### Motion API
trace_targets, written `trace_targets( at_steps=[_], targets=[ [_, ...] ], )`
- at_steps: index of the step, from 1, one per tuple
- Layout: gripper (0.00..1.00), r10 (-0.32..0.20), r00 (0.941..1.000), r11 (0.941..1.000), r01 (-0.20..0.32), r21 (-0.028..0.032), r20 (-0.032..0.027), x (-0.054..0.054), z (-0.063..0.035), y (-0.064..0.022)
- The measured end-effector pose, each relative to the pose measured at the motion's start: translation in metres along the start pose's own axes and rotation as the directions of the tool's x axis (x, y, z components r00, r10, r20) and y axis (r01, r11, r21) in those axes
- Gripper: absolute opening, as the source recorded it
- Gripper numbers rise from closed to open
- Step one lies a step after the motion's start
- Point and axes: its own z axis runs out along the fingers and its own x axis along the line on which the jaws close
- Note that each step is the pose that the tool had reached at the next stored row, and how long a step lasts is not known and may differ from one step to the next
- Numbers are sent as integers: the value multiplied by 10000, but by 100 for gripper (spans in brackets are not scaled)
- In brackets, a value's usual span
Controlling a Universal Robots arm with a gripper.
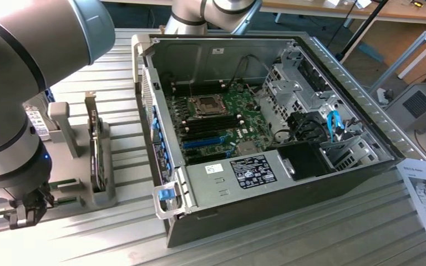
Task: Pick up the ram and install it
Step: 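Pick up the ram and move it above insertion slot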
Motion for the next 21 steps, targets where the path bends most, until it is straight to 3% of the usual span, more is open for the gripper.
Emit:
trace_targets(
  at_steps=[13,21],
  targets=[
    [12,-1,10000,10000,1,-1,0,-3,-110,-1],
    [12,-1,10000,10000,1,-1,0,-6,-231,0]
  ],
)
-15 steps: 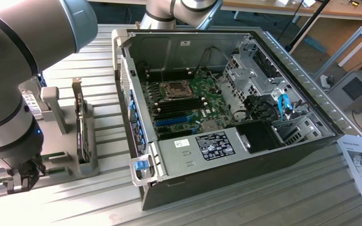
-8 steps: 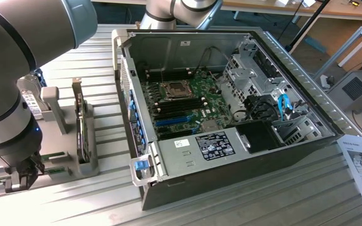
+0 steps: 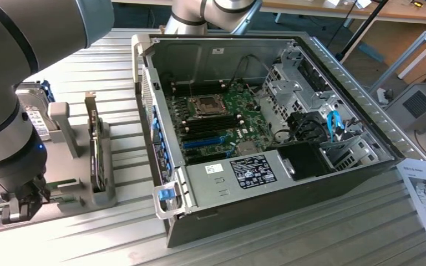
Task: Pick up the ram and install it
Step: 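Pick up the ram and move it above insertion slot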
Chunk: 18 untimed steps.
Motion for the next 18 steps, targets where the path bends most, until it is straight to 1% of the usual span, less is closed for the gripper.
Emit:
trace_targets(
  at_steps=[18],
  targets=[
    [12,0,10000,10000,0,0,0,-10,-411,2]
  ],
)
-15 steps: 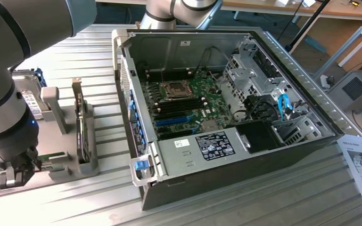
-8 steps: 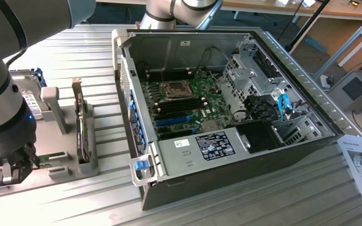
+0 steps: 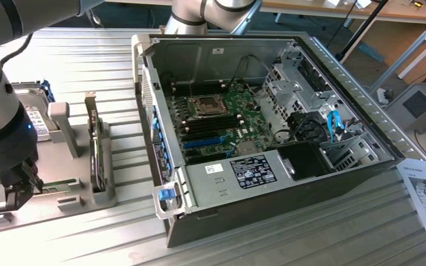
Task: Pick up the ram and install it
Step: 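Pick up the ram and move it above insertion slot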
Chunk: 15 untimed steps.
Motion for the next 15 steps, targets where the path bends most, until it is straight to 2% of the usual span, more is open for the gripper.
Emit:
trace_targets(
  at_steps=[15],
  targets=[
    [12,-16,10000,10000,16,-1,-1,-7,-273,0]
  ],
)
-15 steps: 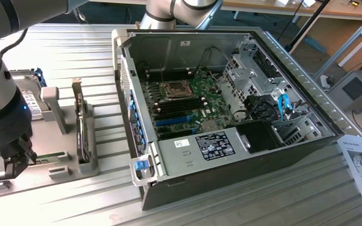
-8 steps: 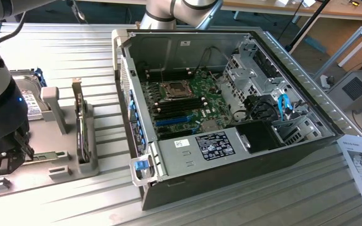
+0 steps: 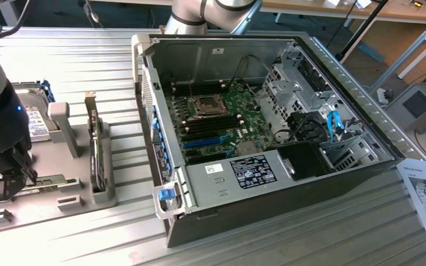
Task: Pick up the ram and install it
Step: 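Pick up the ram and move it above insertion slot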
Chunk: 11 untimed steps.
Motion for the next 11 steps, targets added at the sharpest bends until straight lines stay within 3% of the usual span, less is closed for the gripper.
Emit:
trace_targets(
  at_steps=[11],
  targets=[
    [12,-57,10000,10000,57,-1,-1,-4,-151,3]
  ],
)
